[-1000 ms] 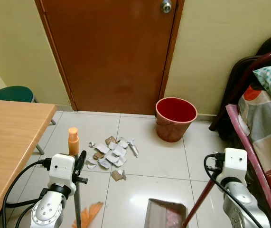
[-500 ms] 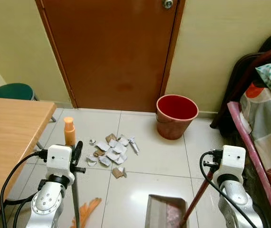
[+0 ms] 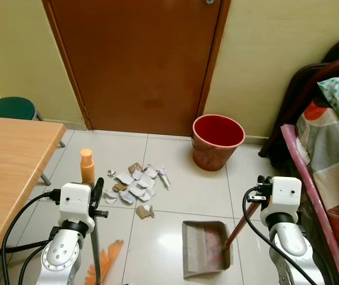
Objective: Sweep floor
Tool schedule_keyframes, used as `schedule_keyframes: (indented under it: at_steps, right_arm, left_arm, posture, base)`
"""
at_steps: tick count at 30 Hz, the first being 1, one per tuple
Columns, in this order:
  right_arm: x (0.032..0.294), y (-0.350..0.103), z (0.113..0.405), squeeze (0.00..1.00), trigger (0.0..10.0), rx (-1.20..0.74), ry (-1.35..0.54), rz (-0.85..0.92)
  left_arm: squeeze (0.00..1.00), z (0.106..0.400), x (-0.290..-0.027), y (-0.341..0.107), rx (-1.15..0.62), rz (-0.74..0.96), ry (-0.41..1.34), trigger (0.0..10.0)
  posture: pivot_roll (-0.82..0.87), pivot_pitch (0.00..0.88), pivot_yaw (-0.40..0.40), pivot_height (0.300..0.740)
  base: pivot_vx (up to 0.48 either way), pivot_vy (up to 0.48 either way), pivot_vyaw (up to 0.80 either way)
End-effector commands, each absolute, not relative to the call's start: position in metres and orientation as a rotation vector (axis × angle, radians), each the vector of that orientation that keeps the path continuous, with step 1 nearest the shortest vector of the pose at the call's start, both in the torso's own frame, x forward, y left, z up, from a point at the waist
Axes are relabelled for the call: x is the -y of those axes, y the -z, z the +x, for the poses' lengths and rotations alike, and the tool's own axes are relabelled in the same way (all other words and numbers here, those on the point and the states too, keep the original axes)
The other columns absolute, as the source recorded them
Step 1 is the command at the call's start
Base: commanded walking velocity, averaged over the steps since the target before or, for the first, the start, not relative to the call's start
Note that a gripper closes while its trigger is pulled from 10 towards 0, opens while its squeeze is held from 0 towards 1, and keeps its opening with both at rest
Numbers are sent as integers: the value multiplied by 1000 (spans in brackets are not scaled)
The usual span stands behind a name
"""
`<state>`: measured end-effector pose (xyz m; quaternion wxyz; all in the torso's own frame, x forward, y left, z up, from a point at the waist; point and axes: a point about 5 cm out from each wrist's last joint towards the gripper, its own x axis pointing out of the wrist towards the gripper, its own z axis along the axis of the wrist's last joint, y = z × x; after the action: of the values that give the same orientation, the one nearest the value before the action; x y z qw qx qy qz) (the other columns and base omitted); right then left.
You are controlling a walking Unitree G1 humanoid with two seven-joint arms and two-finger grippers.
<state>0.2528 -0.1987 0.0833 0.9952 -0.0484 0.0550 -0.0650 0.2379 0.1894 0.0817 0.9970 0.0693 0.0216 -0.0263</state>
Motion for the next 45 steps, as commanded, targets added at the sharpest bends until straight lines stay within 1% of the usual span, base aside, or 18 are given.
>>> schedule_keyframes:
  at_steps: [1, 11, 18, 22, 29, 31, 34, 36, 37, 38, 40, 42, 43, 45]
  right_arm:
    - [200, -84, 254, 0, 10000, -99, 130, -100]
    - [201, -89, 263, 0, 10000, -64, 125, -78]
    - [197, -80, 264, 0, 10000, -97, 120, -5]
    - [198, -71, 262, 0, 10000, -137, 143, -11]
    - [203, -68, 261, 0, 10000, -157, 179, -23]
    - [202, -68, 260, 0, 10000, -162, 175, -24]
    - [196, -70, 257, 0, 10000, -158, 146, -73]
    - [189, -73, 254, 0, 10000, -140, 95, -47]
    - [189, -73, 253, 0, 10000, -142, 101, -47]
    - [191, -73, 249, 0, 10000, -155, 154, -39]
    - [192, -74, 246, 0, 10000, -146, 174, -33]
    - [194, -70, 240, 0, 10000, -189, 181, 29]
    - [194, -68, 238, 0, 10000, -205, 158, 50]
    - [194, -68, 238, 0, 10000, -186, 126, 24]
  left_arm:
    - [0, 237, -192, -85, -25, 144, 42, 10000]
    - [0, 242, -191, -87, -17, 151, 57, 10000]
    - [0, 243, -191, -87, -17, 151, 64, 10000]
    - [0, 241, -192, -85, -24, 144, 45, 10000]
    - [0, 234, -195, -80, -36, 152, 13, 10000]
    - [0, 234, -196, -80, -31, 147, 8, 10000]
    - [0, 234, -198, -83, -24, 160, -5, 10000]
    - [0, 234, -198, -84, -22, 157, -2, 10000]
    - [0, 233, -199, -85, -20, 153, 0, 10000]
    - [0, 231, -199, -86, -12, 149, 1, 10000]
    - [0, 228, -200, -87, -9, 150, 1, 10000]
    - [0, 223, -200, -84, -12, 152, 4, 10000]
    - [0, 222, -199, -84, -12, 153, 9, 10000]
    - [0, 222, -198, -84, -12, 154, 15, 10000]
  posture:
    - [76, 152, -33, 740]
    - [65, 139, -9, 740]
    - [64, 137, -6, 740]
    - [69, 142, -3, 740]
    - [70, 134, -7, 740]
    - [71, 132, -9, 740]
    - [71, 123, -12, 740]
    - [68, 118, -12, 740]
    - [68, 118, -12, 740]
    - [65, 116, -13, 740]
    - [65, 115, -14, 740]
    - [65, 116, -18, 740]
    - [65, 116, -18, 740]
    - [65, 118, -18, 740]
  base:
    - [0, -319, 0]
    - [0, -330, 0]
    - [0, -334, 0]
    - [0, 0, 0]
    - [0, 0, 0]
    - [0, 0, 0]
    - [0, 0, 0]
    - [0, 0, 0]
    - [0, 0, 0]
    - [0, 0, 0]
    - [0, 0, 0]
    - [266, 0, 0]
    - [277, 0, 0]
    - [390, 0, 0]
